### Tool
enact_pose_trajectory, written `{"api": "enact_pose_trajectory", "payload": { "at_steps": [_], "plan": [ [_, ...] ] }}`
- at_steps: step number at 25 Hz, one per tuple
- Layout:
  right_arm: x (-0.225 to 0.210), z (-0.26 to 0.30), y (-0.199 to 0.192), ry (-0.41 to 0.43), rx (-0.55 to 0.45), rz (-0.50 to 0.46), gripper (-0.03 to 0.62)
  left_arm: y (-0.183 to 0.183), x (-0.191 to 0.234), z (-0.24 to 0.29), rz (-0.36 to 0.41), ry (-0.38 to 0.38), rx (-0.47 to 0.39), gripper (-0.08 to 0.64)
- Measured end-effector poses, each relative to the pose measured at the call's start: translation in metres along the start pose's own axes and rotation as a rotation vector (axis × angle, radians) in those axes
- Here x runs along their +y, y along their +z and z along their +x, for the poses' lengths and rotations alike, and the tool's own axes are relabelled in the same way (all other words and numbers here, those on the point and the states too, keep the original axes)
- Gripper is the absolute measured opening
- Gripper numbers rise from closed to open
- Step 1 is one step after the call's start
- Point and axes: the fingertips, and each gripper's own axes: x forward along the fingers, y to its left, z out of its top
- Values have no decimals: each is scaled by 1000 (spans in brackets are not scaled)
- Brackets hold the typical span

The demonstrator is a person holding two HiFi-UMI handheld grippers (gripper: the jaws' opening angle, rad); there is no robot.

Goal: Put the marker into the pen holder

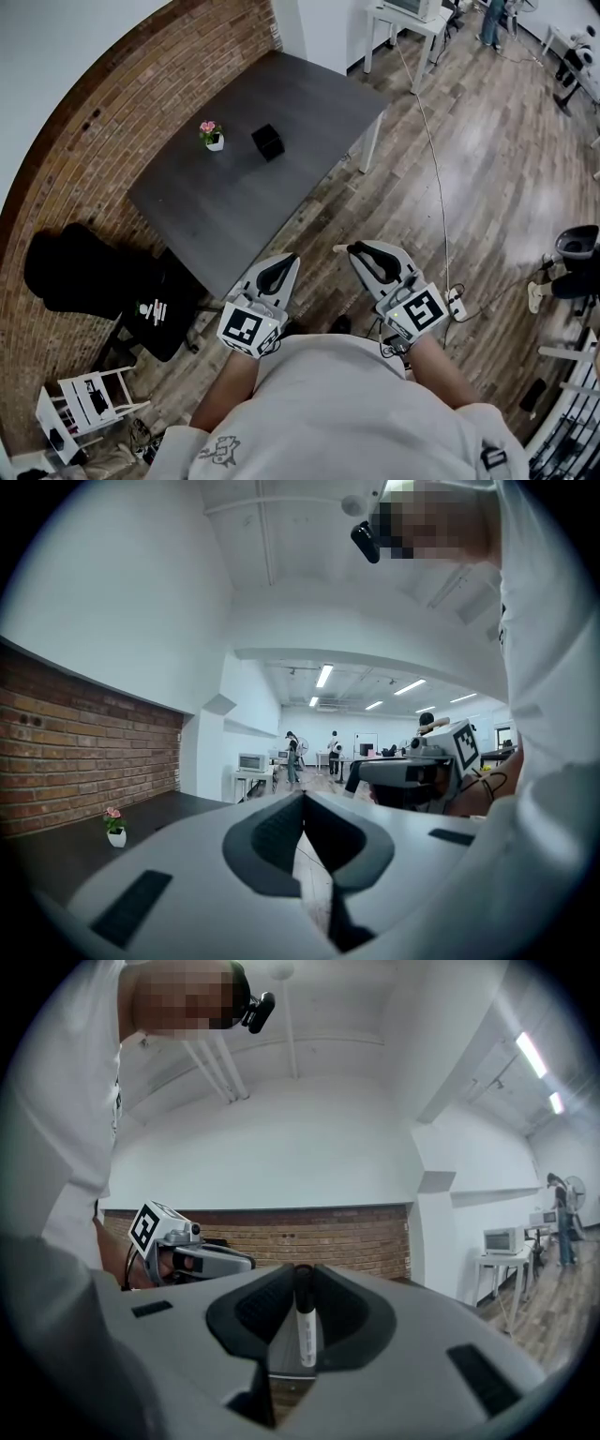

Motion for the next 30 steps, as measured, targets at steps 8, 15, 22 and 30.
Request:
{"api": "enact_pose_trajectory", "payload": {
  "at_steps": [8,15,22,30],
  "plan": [
    [-16,30,-7,-11,21,1,72,-5,26,20,-4,-21,0,11],
    [-29,80,1,-34,15,-26,72,10,81,25,10,-25,-32,11],
    [-20,168,10,-30,-4,-27,72,22,146,12,75,-38,-39,11],
    [12,246,8,24,6,-28,72,22,210,-23,30,9,-65,11]
  ]
}}
